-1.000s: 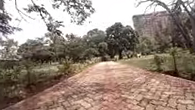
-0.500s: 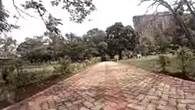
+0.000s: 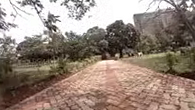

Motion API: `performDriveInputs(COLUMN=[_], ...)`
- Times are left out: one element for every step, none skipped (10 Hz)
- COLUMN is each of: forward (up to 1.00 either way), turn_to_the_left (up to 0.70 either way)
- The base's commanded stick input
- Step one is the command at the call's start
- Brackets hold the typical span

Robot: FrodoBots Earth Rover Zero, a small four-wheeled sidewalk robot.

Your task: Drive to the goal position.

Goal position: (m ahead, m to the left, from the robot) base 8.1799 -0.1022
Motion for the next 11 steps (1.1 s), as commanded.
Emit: performDriveInputs(forward=[0.7, 0.55, 0.0, 0.0, 0.0, 0.0, 0.0, 0.0, 0.0, 0.0, 0.0], turn_to_the_left=[0.0, 0.0, 0.0, 0.0, 0.0, 0.0, 0.0, 0.0, 0.0, 0.0, 0.0])
